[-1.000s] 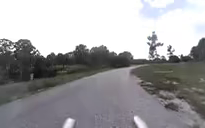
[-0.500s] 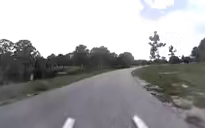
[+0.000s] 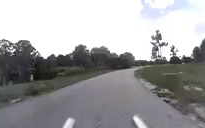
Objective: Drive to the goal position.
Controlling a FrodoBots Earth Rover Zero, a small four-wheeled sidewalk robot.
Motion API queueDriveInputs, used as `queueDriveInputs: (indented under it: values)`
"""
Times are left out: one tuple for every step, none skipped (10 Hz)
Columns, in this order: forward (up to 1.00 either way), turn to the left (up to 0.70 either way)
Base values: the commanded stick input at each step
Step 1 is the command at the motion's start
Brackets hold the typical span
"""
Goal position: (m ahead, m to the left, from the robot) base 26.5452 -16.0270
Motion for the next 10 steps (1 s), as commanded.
queueDriveInputs:
  values:
    - [0.85, -0.32]
    - [0.85, -0.33]
    - [0.85, -0.09]
    - [0.85, -0.31]
    - [0.85, -0.24]
    - [0.85, -0.12]
    - [0.85, -0.02]
    - [0.85, -0.23]
    - [0.85, -0.32]
    - [0.85, -0.29]
